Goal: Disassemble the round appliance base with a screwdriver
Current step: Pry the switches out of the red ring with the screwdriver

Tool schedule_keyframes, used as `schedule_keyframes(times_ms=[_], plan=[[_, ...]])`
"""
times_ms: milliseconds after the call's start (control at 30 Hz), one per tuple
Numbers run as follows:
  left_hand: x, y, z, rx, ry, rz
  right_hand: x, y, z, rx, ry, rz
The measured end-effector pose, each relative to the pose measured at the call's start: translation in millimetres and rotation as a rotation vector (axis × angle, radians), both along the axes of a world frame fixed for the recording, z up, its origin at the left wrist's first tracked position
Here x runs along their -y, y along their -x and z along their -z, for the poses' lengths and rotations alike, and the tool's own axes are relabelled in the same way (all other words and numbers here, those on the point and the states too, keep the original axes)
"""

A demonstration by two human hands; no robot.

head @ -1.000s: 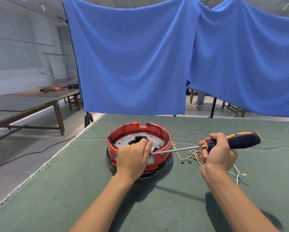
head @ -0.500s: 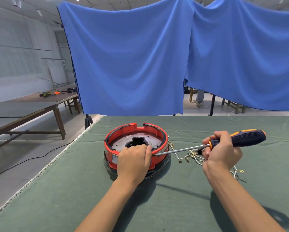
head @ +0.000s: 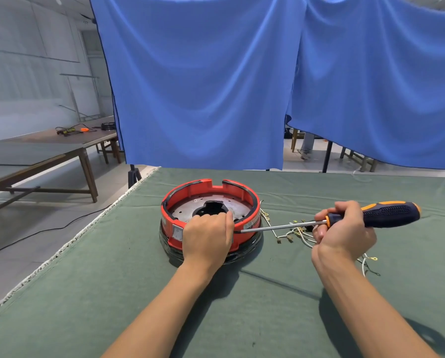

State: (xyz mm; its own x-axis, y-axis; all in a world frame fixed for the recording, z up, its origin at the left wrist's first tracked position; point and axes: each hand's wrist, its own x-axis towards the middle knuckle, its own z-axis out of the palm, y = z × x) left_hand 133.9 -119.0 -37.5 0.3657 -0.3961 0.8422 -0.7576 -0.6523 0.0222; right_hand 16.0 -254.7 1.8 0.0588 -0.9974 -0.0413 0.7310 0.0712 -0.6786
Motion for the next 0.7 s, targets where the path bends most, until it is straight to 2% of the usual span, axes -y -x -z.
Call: schedule_keyframes(times_ms=[233,433,633,700], plan=[[-2.0,1.1,1.5,-0.068,-0.015,0.1,6.1,-8.4,4.3,-0.02,-0.131,0.001],[-7.9,-3.6,0.6,-0.181,-0.017,0.185,13.8,-20.9,-3.7,-0.049,-0.115,-0.017],[-23.7,-26.3,-2.2,-0.393,0.071,0.054,12.2,-22.9,-12.2,-0.01,-0.083,-0.035],[-21.8,-25.1,0.2,-0.391,0.042,0.017,9.1,-22.9,-11.5,-0.01,-0.085,-0.027]])
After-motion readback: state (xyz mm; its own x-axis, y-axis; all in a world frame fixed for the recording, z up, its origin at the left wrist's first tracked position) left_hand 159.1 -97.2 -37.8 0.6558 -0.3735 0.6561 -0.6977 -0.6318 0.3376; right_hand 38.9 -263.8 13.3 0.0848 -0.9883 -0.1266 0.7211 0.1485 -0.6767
